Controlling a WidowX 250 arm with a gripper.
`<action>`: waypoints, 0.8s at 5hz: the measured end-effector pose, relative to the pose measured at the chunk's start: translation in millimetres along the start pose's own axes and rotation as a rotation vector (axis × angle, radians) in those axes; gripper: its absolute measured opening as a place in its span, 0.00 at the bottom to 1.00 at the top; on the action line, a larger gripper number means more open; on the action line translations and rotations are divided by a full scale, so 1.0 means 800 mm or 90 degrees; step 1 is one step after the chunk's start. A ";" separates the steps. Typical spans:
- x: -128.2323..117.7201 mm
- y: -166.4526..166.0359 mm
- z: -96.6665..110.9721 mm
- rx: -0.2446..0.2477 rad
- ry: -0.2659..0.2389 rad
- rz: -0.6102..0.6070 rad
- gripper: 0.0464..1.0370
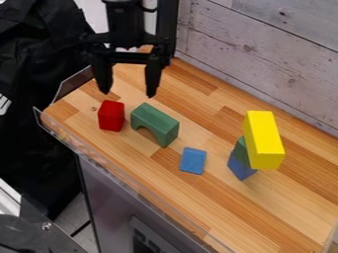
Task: Put the red block on top of the green arch
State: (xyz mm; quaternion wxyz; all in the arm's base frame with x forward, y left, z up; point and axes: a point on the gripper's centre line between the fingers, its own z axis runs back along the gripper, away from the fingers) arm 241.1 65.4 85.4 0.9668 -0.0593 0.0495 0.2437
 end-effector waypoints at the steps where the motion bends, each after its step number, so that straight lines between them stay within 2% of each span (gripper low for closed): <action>1: -0.002 0.009 0.000 0.022 0.026 0.002 0.96; 2: 0.003 0.013 -0.005 0.037 0.040 0.001 0.96; 4: 0.015 0.023 -0.014 0.045 0.053 0.007 0.96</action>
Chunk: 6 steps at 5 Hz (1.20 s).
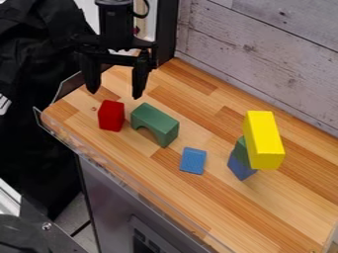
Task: Put the red block on top of the green arch
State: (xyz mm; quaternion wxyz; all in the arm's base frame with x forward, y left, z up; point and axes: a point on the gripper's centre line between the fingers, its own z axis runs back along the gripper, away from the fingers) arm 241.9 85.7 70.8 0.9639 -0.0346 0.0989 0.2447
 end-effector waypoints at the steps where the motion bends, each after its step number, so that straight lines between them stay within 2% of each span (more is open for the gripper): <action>1: -0.003 0.007 -0.004 0.000 0.007 0.020 0.96; 3: -0.012 0.010 -0.012 -0.003 0.021 0.034 0.96; 4: -0.007 0.007 -0.014 -0.016 0.010 0.031 0.96; 6: -0.007 0.018 -0.026 -0.019 0.022 0.046 0.96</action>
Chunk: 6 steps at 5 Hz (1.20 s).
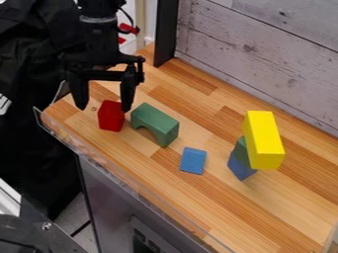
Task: Put the red block on top of the green arch
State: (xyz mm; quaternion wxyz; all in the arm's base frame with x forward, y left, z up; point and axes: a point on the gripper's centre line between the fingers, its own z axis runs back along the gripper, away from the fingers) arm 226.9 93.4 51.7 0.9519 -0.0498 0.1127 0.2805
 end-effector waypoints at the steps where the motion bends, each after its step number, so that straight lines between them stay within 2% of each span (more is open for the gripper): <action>1: 0.002 0.002 -0.003 -0.001 0.002 0.002 0.96; 5: 0.020 0.006 -0.033 -0.022 0.044 0.000 0.94; 6: 0.023 0.005 -0.037 -0.029 0.052 0.002 0.80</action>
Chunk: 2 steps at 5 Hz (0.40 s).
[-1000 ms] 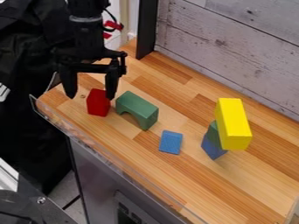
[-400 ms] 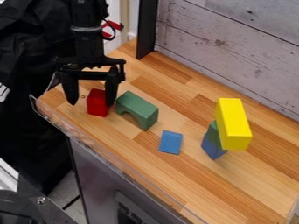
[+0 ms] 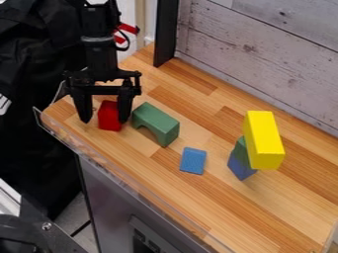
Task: Put the red block on top of the green arch
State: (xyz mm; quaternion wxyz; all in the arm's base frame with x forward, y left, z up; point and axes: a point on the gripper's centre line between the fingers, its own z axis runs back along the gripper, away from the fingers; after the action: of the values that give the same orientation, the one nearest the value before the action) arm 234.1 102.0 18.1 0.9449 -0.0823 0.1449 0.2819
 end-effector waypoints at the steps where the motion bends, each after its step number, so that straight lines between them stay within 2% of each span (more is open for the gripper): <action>1: 0.001 -0.001 -0.002 -0.003 -0.001 -0.002 0.54; 2: 0.005 -0.001 0.000 -0.004 -0.010 -0.002 0.53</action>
State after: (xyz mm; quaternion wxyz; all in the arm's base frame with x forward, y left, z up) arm 238.0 103.2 16.9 0.9462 -0.0834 0.1367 0.2812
